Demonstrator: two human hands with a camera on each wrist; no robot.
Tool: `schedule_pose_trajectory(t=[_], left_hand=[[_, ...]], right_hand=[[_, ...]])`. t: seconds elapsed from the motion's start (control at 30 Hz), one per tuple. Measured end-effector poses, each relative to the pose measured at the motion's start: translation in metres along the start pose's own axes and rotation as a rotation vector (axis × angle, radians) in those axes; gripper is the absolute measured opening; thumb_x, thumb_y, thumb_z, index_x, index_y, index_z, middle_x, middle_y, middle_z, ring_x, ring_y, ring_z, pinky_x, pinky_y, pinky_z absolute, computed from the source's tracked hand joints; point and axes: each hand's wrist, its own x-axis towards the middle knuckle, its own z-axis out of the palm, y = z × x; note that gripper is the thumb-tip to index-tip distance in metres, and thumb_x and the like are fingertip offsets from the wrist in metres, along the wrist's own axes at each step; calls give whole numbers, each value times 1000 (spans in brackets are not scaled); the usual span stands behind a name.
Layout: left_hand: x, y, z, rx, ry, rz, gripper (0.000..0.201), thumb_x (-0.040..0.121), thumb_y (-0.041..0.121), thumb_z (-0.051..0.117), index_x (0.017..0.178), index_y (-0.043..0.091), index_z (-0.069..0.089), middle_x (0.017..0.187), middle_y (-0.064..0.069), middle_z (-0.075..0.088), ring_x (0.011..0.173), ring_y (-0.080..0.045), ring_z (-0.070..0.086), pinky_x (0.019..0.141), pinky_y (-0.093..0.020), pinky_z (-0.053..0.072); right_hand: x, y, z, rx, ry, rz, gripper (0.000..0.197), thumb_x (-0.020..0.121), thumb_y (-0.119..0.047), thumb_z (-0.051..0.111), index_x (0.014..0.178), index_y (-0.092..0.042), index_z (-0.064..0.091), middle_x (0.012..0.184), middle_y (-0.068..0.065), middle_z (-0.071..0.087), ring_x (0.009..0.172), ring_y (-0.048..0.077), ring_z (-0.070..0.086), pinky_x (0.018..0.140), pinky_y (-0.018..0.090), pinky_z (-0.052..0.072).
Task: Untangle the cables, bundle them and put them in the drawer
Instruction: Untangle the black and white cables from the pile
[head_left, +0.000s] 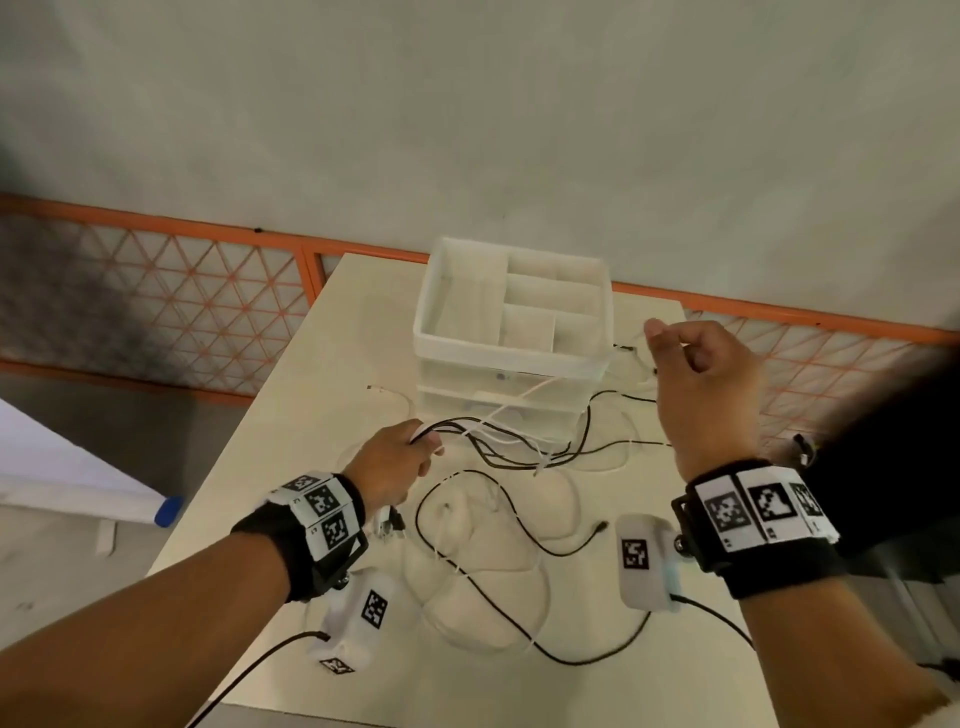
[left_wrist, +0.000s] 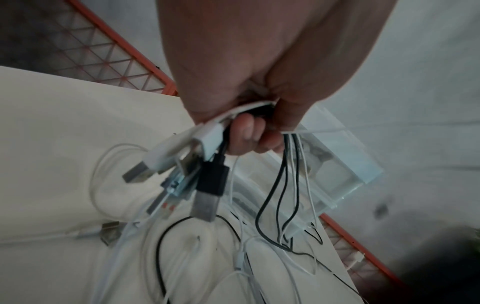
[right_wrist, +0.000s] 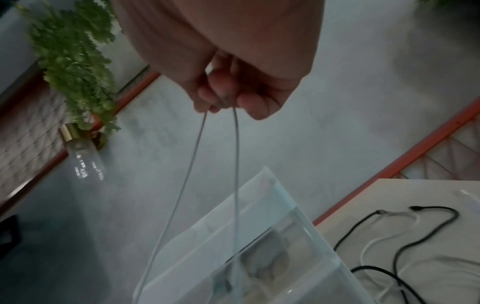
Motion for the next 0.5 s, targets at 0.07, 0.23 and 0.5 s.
schedule_pose_trajectory(t=[0.07,0.23,0.5], left_hand=[[2,2,-7,22,43,-6,22,100,20,50,83,12,61,74,-7,55,52,-17,36,43,-22,25],[-3,27,-13,-19,91,46,18,99,18,49,92,8,62,97,-17,60,68,-21,46,45,-26,30],[-24,72,27,-171,-235,243,18,106,24,40,99,11,51,78,-10,73,47,-15,42,39,-24,28]], right_hand=[[1,9,-6,6,69,66,22,97,-38,62,77,-28,58,59,-3,55,47,8,45,51,27,38],[-18,19,-3,46,-168,162,17,98,-21,58,85,-27,67,51,-13,53,49,13,41,53,32,37],[-36,-11,19,41,-416,-34,17,97,-28,63,82,-26,70,58,-4,50,51,9,40,49,23,37]])
